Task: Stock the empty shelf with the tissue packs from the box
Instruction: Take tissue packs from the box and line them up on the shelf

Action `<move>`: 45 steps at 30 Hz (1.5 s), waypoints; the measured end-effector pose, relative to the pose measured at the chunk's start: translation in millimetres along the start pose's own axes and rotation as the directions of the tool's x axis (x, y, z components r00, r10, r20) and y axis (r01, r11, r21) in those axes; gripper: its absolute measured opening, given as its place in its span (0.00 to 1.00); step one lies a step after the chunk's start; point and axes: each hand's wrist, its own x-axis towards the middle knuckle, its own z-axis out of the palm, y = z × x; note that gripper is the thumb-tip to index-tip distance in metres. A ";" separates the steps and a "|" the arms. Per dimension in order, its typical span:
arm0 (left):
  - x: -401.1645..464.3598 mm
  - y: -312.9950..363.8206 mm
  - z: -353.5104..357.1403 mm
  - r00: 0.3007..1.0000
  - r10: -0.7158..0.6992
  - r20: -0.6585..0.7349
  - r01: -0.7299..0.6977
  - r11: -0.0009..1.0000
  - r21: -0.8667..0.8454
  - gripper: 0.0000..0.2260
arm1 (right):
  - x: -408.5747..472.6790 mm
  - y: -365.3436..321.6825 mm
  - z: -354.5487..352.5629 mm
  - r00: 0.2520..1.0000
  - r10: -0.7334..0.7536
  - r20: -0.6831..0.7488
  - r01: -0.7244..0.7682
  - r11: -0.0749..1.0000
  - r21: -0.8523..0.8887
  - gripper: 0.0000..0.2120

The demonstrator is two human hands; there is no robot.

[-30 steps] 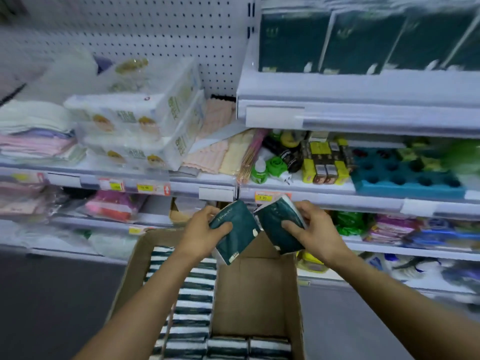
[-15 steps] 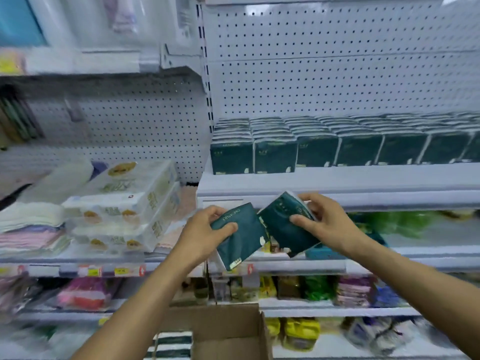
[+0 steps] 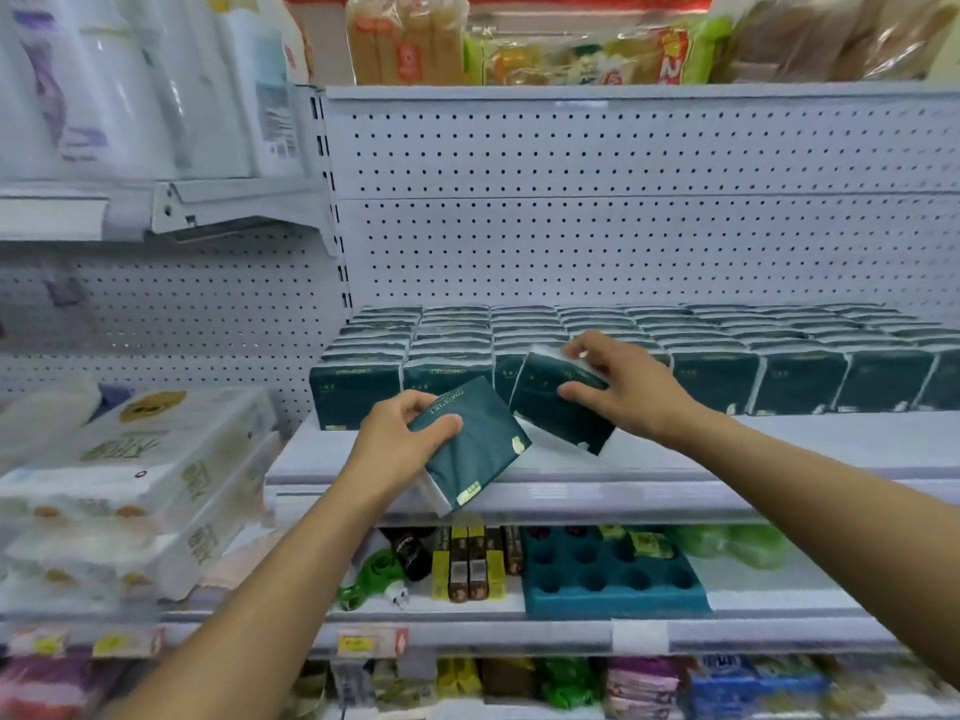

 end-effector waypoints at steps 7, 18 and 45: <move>7.0 -4.6 3.1 0.999 -0.039 -0.028 0.039 0.999 0.004 0.07 | 14.5 26.5 28.8 0.993 -0.121 0.000 0.118 0.965 -0.234 0.20; 24.6 -11.6 -1.7 0.998 -0.058 0.011 0.058 0.998 -0.003 0.06 | 41.1 47.2 69.4 0.860 -0.505 -0.070 0.428 0.790 -0.439 0.29; 29.3 23.6 91.2 0.947 0.274 0.166 -0.294 0.949 0.111 0.13 | -11.5 77.2 8.7 0.973 -0.230 0.006 0.217 0.926 0.308 0.21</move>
